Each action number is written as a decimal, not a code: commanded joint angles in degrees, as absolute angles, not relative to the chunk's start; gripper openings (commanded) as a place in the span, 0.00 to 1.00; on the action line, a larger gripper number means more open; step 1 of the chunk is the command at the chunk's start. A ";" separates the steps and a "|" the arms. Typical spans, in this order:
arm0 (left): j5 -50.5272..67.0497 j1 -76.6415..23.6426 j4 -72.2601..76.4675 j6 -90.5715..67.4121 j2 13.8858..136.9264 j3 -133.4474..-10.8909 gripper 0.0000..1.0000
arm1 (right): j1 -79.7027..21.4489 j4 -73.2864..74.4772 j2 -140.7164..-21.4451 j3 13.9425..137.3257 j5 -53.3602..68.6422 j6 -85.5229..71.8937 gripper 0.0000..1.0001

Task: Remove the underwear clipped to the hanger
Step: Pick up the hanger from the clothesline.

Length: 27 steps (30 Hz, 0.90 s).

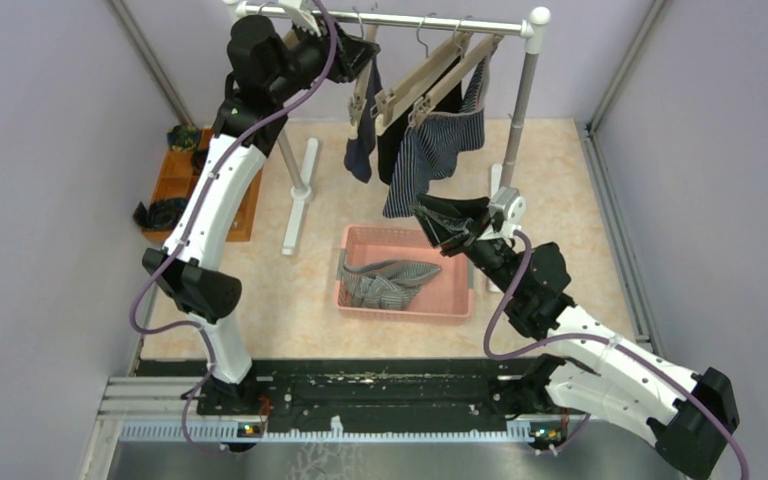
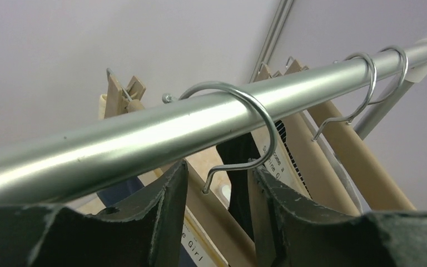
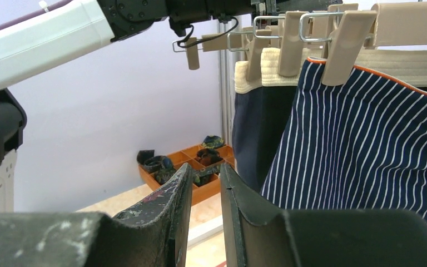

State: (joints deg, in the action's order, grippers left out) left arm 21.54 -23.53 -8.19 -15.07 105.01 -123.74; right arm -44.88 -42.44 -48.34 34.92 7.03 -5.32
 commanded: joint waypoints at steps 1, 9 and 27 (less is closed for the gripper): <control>21.58 -23.91 -19.65 -12.65 107.08 -131.23 0.50 | -45.44 -45.00 -47.26 35.94 6.88 -4.51 0.25; 16.12 -23.89 -25.45 -10.47 103.67 -128.26 0.53 | -45.44 -46.28 -47.40 35.20 7.15 -4.59 0.25; 12.00 -24.08 -20.08 -9.02 97.95 -116.69 0.26 | -45.44 -48.04 -48.38 34.33 8.00 -5.63 0.26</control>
